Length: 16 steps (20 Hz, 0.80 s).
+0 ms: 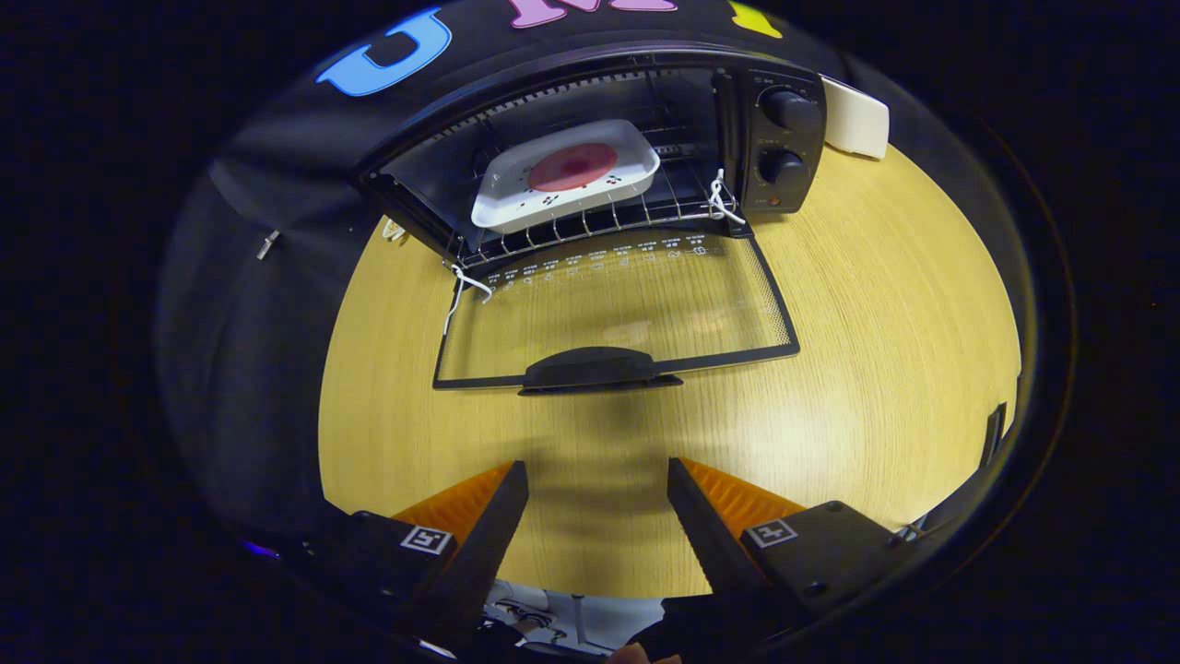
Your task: Open the toaster oven, put the food inside, and close the toaster oven door.
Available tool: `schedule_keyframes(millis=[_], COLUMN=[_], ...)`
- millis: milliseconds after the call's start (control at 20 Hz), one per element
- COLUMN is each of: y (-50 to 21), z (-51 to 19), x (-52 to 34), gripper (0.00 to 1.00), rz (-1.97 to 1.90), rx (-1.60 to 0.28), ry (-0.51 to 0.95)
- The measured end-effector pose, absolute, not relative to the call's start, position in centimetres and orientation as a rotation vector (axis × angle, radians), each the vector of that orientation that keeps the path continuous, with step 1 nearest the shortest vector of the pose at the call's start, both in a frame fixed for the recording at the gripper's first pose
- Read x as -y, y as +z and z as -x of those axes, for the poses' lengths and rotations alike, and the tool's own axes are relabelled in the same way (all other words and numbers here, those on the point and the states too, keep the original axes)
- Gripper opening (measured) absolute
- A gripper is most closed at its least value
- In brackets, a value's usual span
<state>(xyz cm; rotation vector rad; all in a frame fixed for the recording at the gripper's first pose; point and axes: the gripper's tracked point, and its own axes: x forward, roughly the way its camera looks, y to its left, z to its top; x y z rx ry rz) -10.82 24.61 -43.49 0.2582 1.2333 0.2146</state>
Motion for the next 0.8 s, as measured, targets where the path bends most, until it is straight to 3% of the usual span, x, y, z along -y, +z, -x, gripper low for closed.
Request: schedule_keyframes(millis=[800], y=[-46.7], z=[7.5], x=[-24.9], gripper=[0.99], rz=[-0.152], rx=[-1.165], ry=[0.120])
